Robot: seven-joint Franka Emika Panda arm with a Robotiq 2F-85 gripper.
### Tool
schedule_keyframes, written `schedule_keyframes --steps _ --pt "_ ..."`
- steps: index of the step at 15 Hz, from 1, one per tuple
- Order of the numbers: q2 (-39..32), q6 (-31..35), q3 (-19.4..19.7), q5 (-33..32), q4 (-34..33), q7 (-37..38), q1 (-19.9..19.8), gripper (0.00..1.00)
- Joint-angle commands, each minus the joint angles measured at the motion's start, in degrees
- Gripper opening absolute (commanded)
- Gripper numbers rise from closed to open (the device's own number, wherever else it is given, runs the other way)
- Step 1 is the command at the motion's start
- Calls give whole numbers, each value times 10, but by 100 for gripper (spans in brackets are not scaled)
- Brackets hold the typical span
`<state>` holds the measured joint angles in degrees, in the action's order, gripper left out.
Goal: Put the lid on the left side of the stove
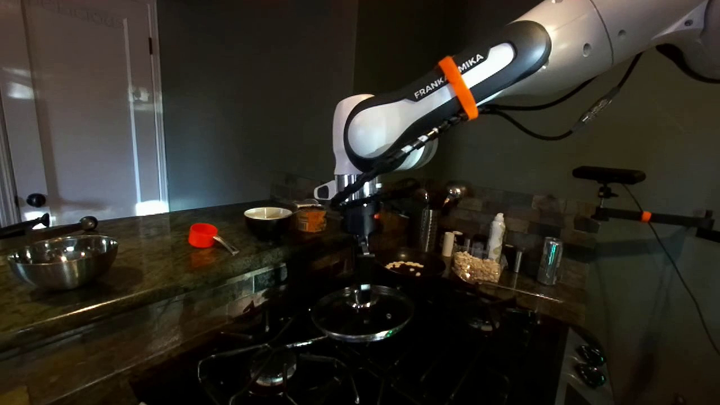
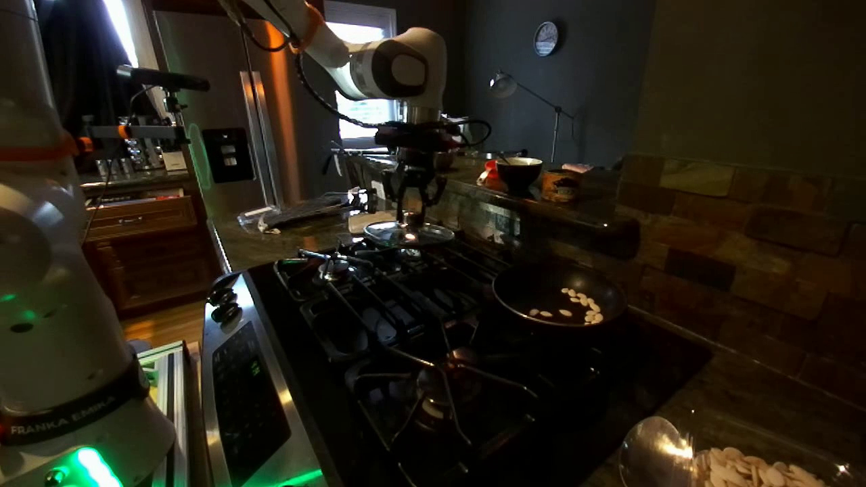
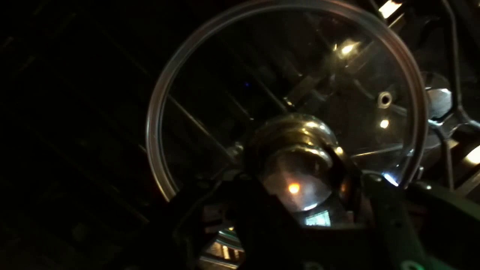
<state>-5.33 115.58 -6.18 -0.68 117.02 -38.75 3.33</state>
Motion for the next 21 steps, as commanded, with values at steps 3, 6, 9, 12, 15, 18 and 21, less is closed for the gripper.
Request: schedule_keyframes --steps 3,6,9,12,15,18,21 --pt "-12 -85 -25 1 -22 -68 25 24" --pt "-6 -58 -22 1 -3 -42 25 49" --pt "-8 -58 -21 1 -3 -42 23 49" --pt "-27 -47 -24 -19 -11 -28 29 24" --pt "-54 -25 -32 -42 -30 -27 40 24" --pt "-66 18 -39 -80 -44 -13 54 24" --pt "-68 58 -42 -102 -54 -1 61 24"
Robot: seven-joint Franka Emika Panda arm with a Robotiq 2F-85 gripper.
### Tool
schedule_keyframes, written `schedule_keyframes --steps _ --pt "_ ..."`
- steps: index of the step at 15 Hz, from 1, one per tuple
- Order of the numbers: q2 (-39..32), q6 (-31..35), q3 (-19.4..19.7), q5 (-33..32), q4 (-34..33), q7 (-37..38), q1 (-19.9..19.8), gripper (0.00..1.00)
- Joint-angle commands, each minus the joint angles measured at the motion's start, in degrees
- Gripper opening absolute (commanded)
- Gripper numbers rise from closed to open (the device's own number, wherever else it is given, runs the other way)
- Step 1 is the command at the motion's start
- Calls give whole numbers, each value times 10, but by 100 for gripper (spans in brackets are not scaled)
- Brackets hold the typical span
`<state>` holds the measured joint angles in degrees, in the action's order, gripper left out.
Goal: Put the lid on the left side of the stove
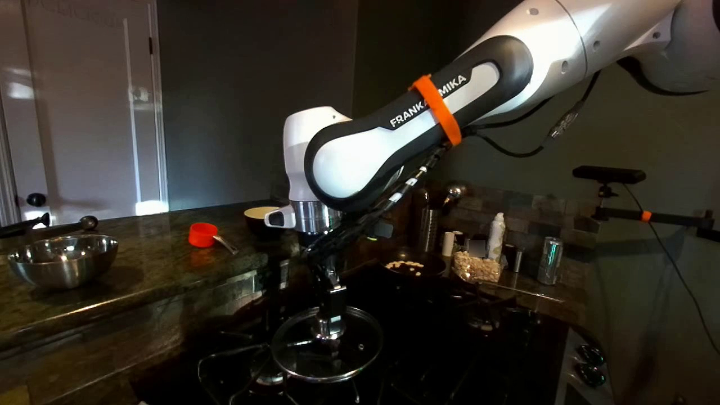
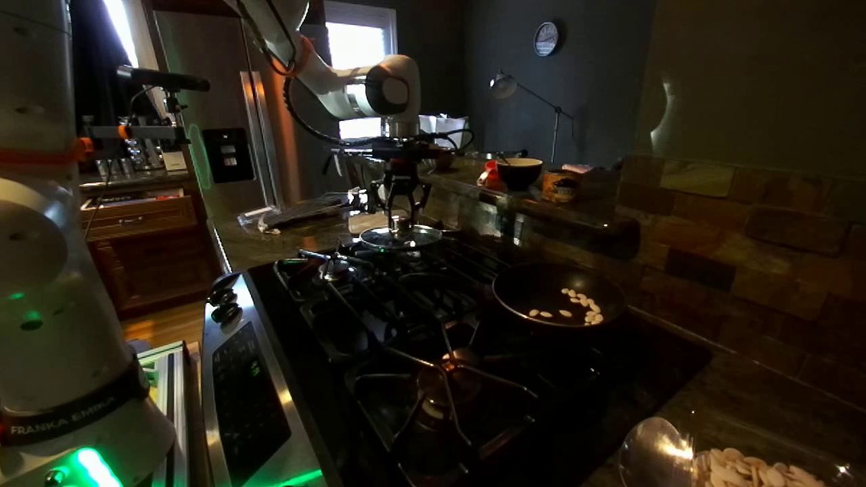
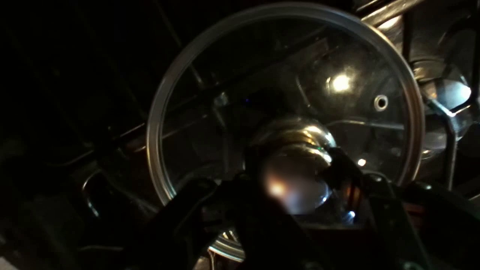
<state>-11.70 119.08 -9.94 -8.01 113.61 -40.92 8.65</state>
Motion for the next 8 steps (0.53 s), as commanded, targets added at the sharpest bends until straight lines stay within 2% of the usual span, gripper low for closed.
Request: schedule_keyframes --steps 1,5,8 --pt "-7 37 -7 -20 -24 15 6 24" --pt "-33 63 -10 12 -49 -9 -4 24" --pt "-61 53 -12 35 -75 -31 -14 24"
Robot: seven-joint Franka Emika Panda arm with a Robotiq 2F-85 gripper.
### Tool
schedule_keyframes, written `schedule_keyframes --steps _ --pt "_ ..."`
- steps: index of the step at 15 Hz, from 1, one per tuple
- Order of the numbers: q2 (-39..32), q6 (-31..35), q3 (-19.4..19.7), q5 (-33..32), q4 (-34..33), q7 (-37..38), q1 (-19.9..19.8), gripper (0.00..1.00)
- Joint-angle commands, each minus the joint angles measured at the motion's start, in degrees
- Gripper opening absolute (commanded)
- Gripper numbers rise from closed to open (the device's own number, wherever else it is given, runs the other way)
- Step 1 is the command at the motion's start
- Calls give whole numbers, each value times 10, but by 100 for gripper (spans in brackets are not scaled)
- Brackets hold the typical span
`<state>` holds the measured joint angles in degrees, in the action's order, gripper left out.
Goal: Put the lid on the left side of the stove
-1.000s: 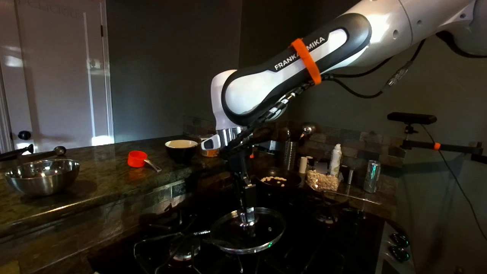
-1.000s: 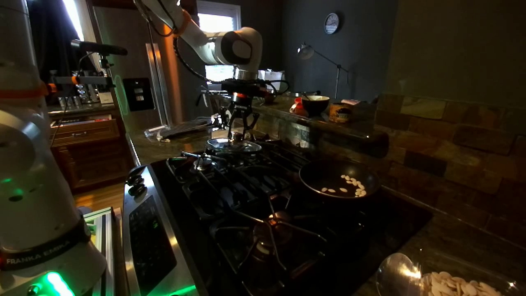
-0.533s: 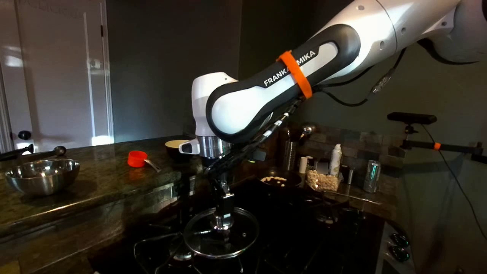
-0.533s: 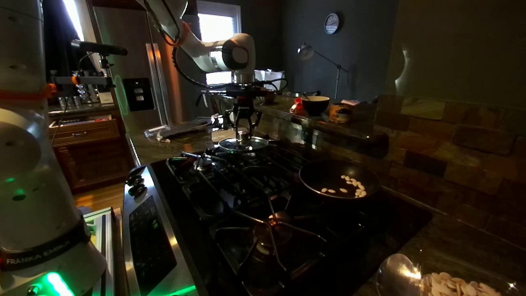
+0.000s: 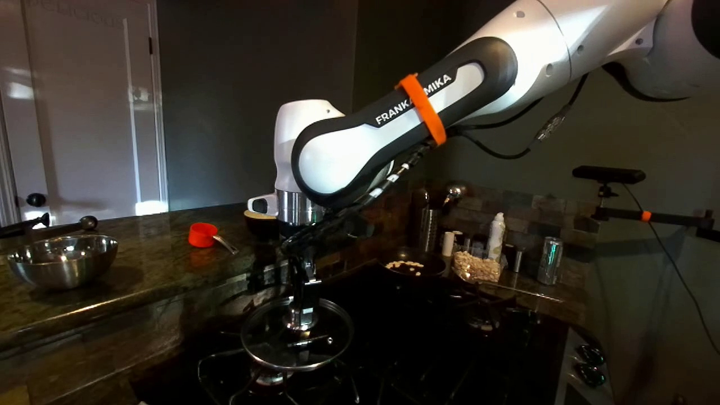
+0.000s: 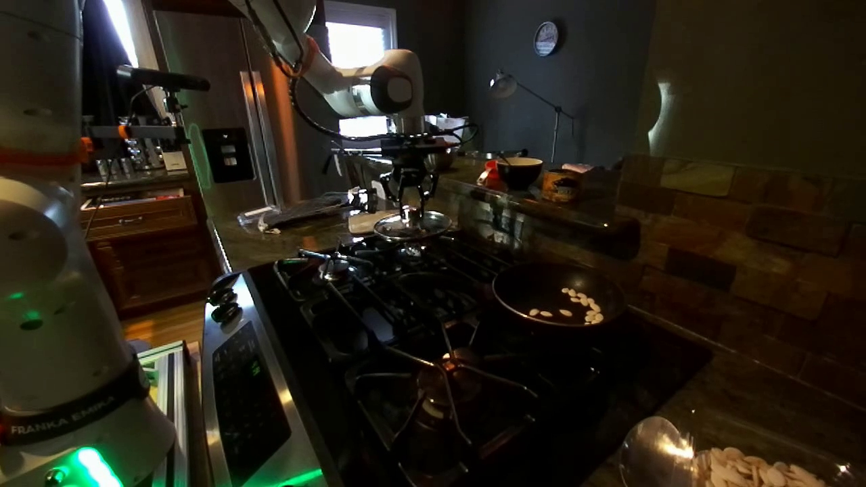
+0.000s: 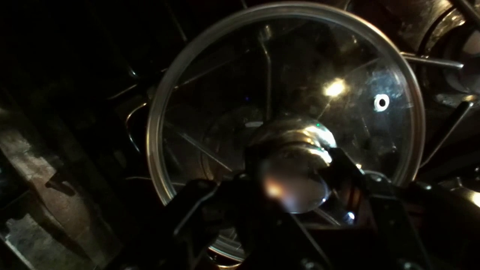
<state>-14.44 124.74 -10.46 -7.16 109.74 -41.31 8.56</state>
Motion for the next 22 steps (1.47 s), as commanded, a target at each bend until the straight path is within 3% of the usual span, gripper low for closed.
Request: schedule_keyframes --steps 1,8,9,10,11,14,16,22 --pt "-44 -6 -7 29 -46 -31 -15 24" --pt "-100 -29 -13 22 -112 -26 -5 24" --pt "-106 -45 -12 18 -123 -19 -1 33" --pt "-107 -58 -12 16 -128 -15 1 74" --pt "-101 -68 -13 17 -127 -15 2 76" --pt "-67 -137 -8 4 -113 17 10 96" --pt "-26 -161 -5 7 -75 42 3 100" --pt "104 -89 34 34 38 120 -49 100"
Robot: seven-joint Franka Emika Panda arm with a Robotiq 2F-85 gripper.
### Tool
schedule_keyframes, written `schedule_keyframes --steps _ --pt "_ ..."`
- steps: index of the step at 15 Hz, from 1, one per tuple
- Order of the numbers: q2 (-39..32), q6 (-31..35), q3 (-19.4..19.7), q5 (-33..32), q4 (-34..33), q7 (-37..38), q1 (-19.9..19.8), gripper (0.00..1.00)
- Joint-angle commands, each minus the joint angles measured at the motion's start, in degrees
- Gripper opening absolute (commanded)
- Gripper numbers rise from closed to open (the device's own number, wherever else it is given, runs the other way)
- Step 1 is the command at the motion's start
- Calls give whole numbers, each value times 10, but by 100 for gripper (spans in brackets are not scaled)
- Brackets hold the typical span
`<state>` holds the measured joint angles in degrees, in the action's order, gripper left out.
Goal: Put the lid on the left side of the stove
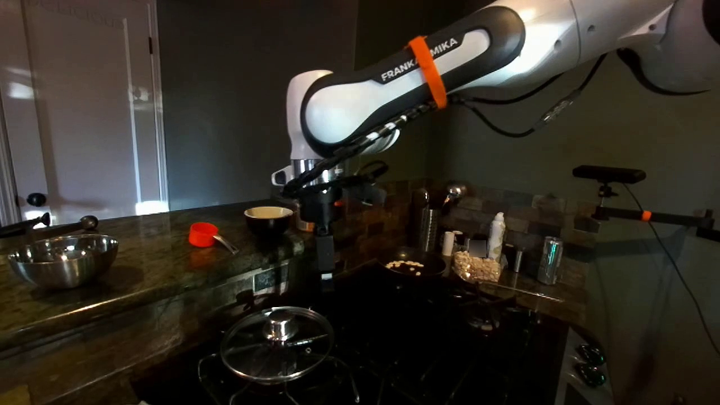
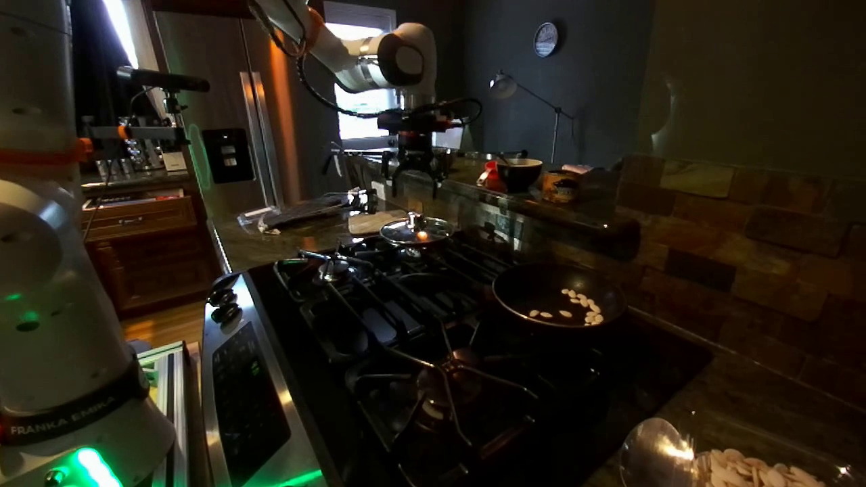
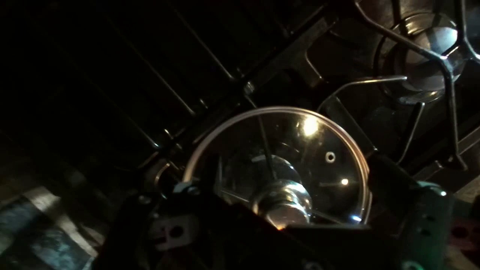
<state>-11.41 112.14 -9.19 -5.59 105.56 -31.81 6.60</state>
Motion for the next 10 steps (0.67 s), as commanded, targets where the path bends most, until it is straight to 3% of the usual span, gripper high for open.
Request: schedule_keyframes --steps 1,5,6,10 --pt "90 42 35 24 95 25 -42 100" --pt "110 65 94 53 133 27 -91 100" --pt "92 39 83 29 94 18 -76 100" --pt "96 51 101 45 114 17 -94 100"
